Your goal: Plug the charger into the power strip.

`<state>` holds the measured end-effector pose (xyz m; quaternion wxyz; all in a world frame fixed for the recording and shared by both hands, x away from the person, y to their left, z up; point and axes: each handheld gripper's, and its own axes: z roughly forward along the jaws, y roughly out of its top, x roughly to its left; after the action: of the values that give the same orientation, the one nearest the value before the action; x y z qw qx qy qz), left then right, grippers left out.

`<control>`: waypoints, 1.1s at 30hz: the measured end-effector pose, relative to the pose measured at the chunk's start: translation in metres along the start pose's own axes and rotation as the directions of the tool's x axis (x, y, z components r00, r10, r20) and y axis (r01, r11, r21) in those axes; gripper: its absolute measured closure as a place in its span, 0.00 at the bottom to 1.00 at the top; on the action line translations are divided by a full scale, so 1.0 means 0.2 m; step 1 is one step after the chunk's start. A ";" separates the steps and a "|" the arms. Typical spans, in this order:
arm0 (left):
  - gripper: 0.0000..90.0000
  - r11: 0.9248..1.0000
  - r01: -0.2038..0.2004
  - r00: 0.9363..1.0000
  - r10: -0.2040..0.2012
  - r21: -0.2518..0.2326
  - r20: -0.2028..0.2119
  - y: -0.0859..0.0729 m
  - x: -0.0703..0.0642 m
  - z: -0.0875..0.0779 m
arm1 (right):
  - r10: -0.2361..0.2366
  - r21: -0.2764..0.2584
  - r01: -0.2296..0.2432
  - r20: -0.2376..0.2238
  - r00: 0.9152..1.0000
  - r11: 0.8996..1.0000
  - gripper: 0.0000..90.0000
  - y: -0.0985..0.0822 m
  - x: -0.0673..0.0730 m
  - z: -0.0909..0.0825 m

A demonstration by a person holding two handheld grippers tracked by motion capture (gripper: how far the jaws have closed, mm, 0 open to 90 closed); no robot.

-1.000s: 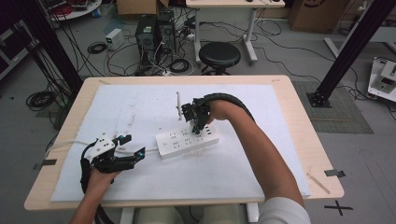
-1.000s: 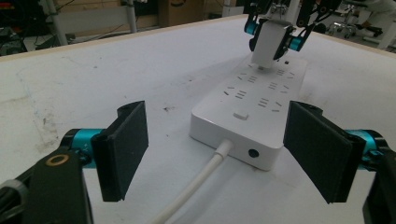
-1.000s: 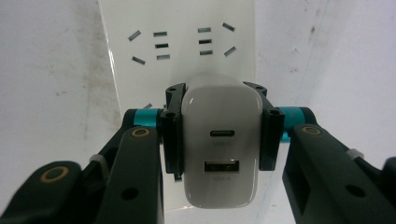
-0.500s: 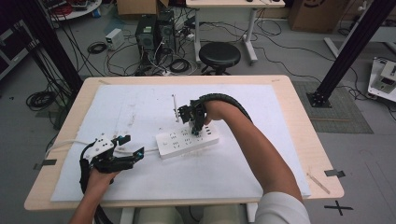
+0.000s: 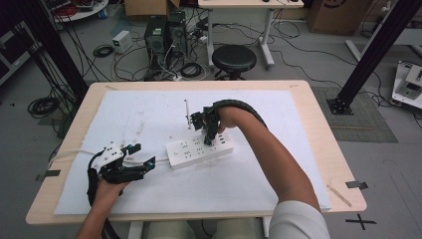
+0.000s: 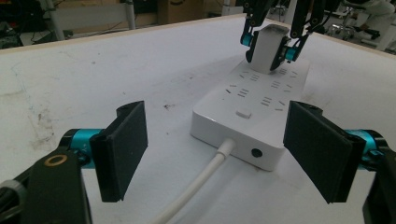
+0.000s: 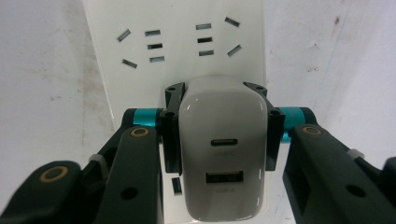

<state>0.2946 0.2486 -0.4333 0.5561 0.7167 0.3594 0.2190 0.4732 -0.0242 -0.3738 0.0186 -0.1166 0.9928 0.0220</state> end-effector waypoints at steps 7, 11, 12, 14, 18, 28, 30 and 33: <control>0.24 1.000 -0.001 1.000 0.001 0.006 -0.009 -0.01 0.01 -0.02 | 0.025 -0.058 -0.025 0.011 1.000 0.998 0.66 -0.03 0.01 -0.01; 0.24 1.000 0.004 1.000 -0.004 0.005 -0.015 -0.01 0.01 -0.03 | 0.145 -0.182 -0.140 0.016 0.989 0.973 0.47 -0.09 0.02 -0.04; 0.24 1.000 0.002 1.000 -0.002 0.006 -0.014 -0.01 0.01 -0.03 | 0.166 -0.209 -0.159 0.017 0.986 0.965 0.45 -0.12 0.03 -0.04; 0.24 1.000 0.005 1.000 -0.005 0.005 -0.013 -0.01 0.01 -0.03 | 0.214 -0.242 -0.205 0.012 0.977 0.948 0.42 -0.15 0.03 -0.06; 0.24 1.000 -0.001 1.000 0.001 0.006 -0.009 -0.01 0.00 -0.02 | 0.304 -0.323 -0.280 0.025 0.952 0.904 0.37 -0.23 0.06 -0.09; 0.24 1.000 -0.001 1.000 0.000 -0.017 -0.012 0.02 -0.01 -0.03 | 0.513 -0.456 -0.437 0.049 0.857 0.775 0.25 -0.44 0.21 -0.21; 0.24 1.000 -0.006 1.000 0.005 -0.017 -0.009 0.02 -0.02 -0.03 | 0.553 -0.467 -0.469 0.051 0.832 0.749 0.24 -0.49 0.24 -0.22; 0.24 1.000 -0.006 1.000 0.006 -0.018 -0.010 0.02 -0.03 -0.03 | 0.584 -0.460 -0.494 0.069 0.809 0.738 0.24 -0.55 0.30 -0.24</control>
<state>0.2878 0.2473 -0.4272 0.5600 0.7117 0.3580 0.2273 0.4387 -0.1465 -0.3330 0.0899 0.1793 0.9468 0.2518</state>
